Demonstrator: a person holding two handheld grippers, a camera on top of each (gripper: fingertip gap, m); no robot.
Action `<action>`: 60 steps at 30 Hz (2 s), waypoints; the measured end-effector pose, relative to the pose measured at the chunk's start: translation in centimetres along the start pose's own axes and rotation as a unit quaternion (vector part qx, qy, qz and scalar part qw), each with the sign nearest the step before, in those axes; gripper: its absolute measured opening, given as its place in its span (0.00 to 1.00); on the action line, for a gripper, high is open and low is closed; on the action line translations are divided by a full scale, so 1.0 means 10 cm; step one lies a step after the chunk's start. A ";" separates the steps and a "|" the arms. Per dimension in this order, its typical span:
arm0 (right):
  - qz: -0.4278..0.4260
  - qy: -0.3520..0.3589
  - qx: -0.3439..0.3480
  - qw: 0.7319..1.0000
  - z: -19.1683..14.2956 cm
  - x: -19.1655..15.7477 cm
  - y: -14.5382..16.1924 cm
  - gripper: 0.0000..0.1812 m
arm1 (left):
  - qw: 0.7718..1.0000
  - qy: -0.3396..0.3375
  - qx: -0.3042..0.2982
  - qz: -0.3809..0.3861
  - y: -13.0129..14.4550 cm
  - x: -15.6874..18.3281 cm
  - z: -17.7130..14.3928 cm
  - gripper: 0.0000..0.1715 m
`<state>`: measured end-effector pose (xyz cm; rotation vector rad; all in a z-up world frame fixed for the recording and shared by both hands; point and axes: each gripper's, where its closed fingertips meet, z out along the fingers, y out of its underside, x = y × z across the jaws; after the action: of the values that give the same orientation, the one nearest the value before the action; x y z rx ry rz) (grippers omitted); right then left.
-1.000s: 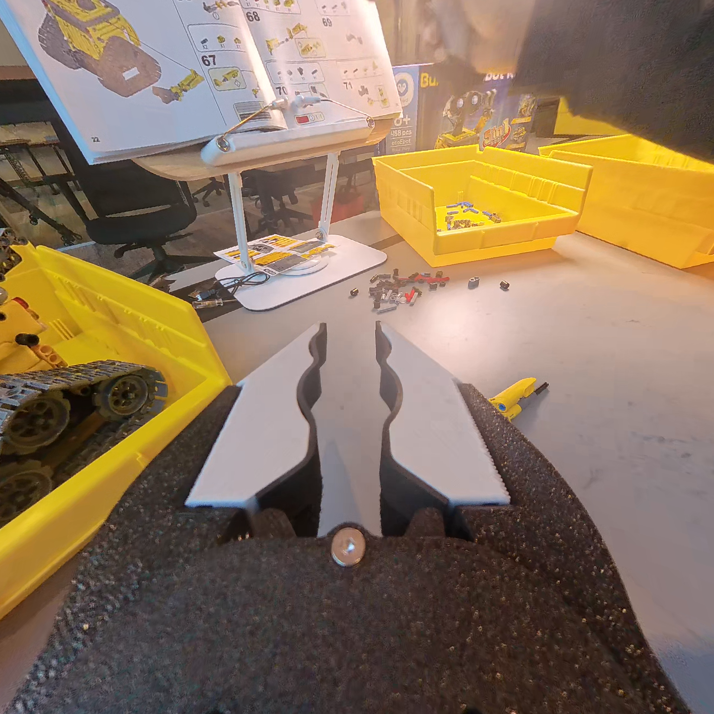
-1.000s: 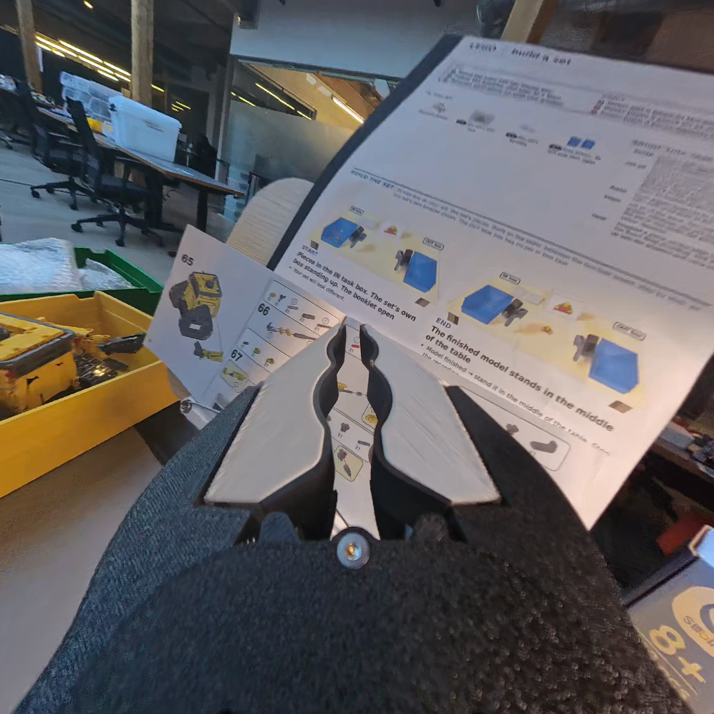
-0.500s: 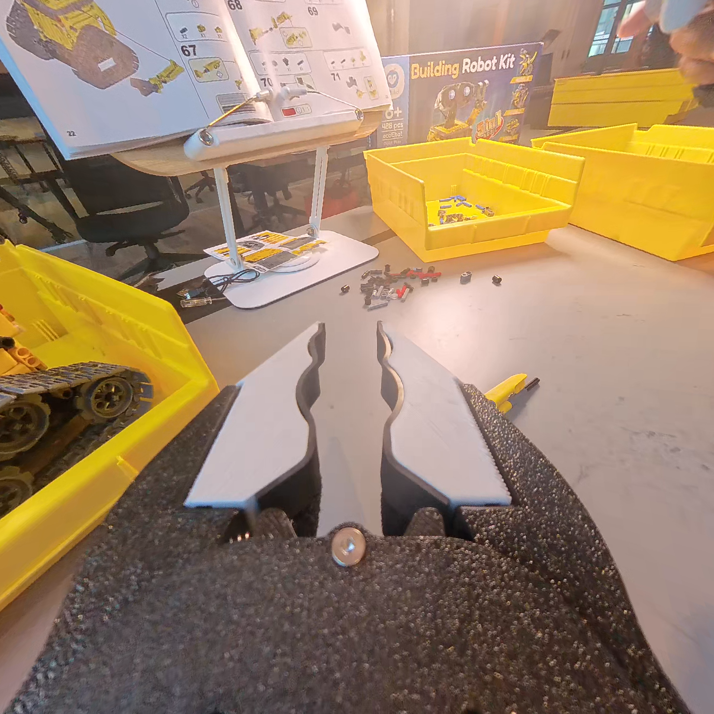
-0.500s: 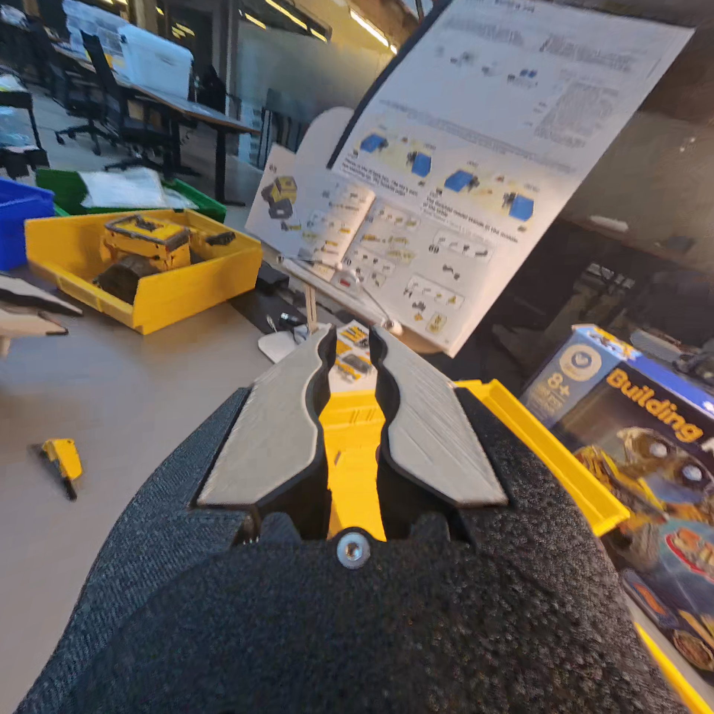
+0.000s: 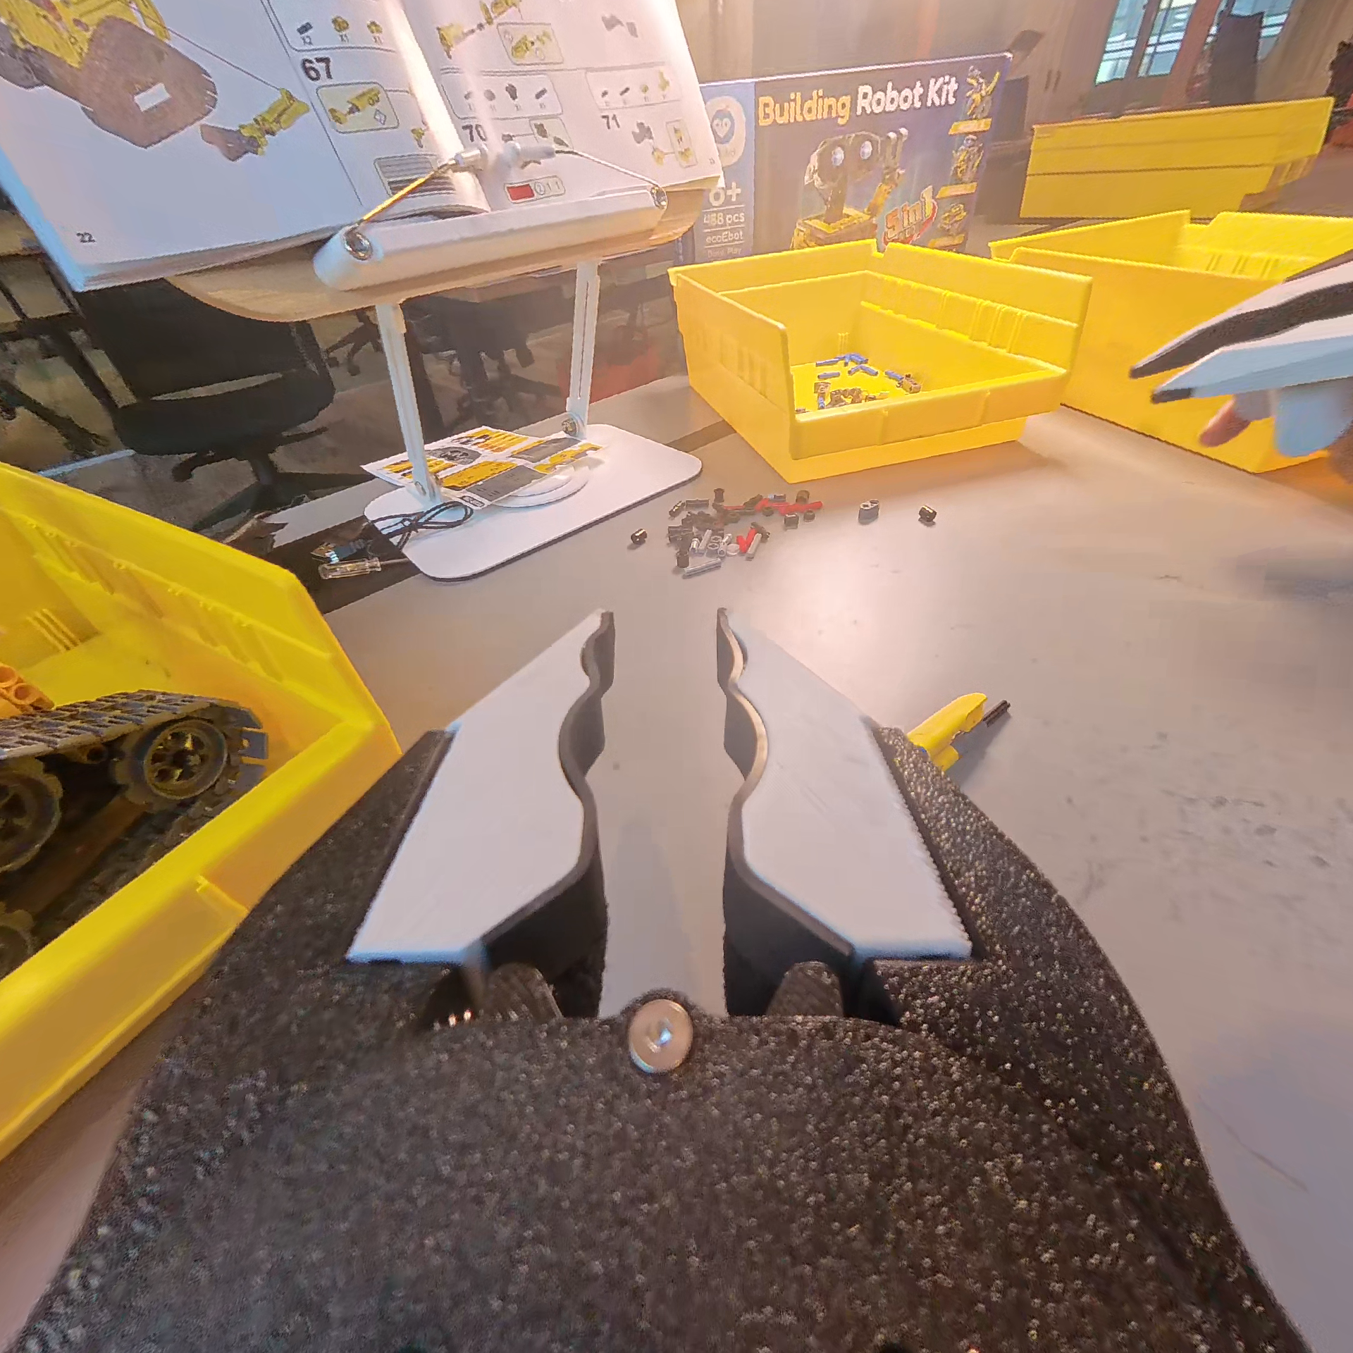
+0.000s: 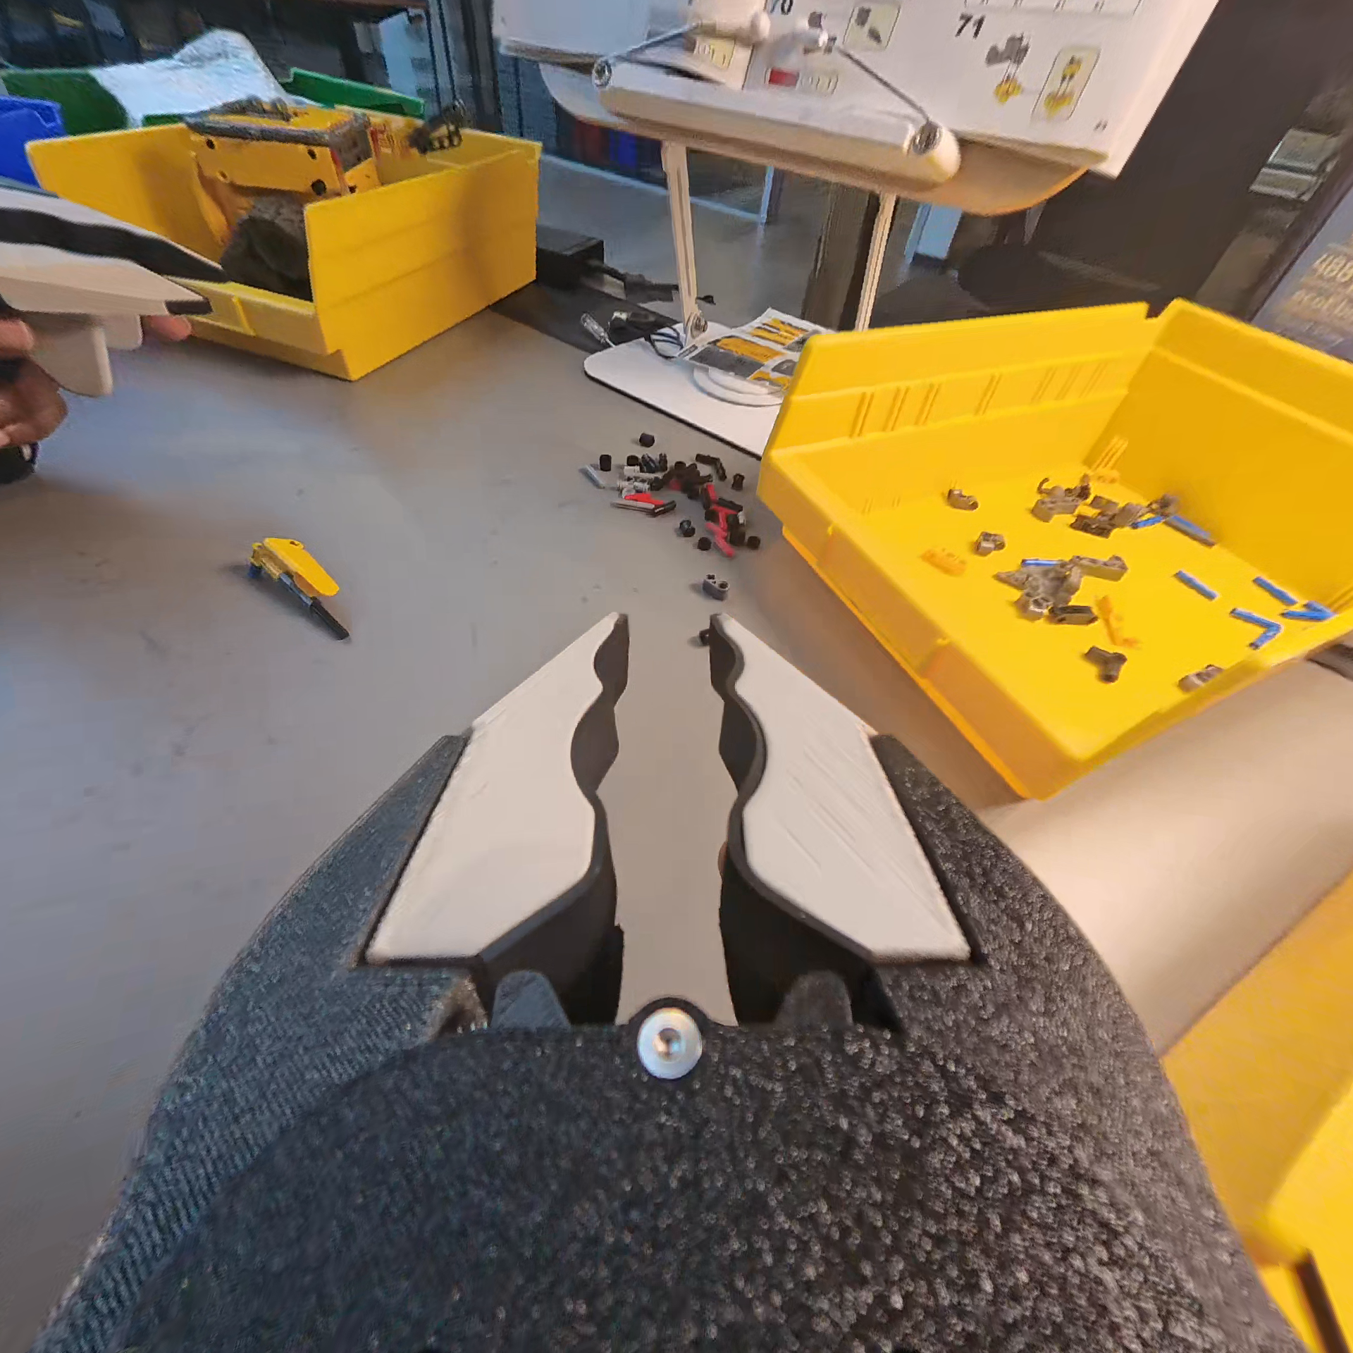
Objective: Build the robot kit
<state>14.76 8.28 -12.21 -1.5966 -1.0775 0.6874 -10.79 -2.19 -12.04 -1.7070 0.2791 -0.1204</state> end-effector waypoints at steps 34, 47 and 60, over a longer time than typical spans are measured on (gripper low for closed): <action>0.009 -0.007 -0.009 1.000 0.19 -0.03 0.20 0.32 | 0.999 0.016 -0.028 0.016 0.03 0.08 -0.03 0.00; -0.024 -0.012 -0.088 0.996 1.24 0.08 -0.18 0.04 | 0.999 0.024 -0.038 0.020 0.07 0.15 0.00 0.00; -0.019 -0.073 -0.292 0.953 1.90 0.15 0.10 0.11 | 0.998 0.049 -0.034 0.035 0.02 0.26 -0.04 0.01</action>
<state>-0.46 17.84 -18.55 -2.0376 -1.5136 0.4868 -8.37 -3.23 -12.35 -1.7600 0.4202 -0.1442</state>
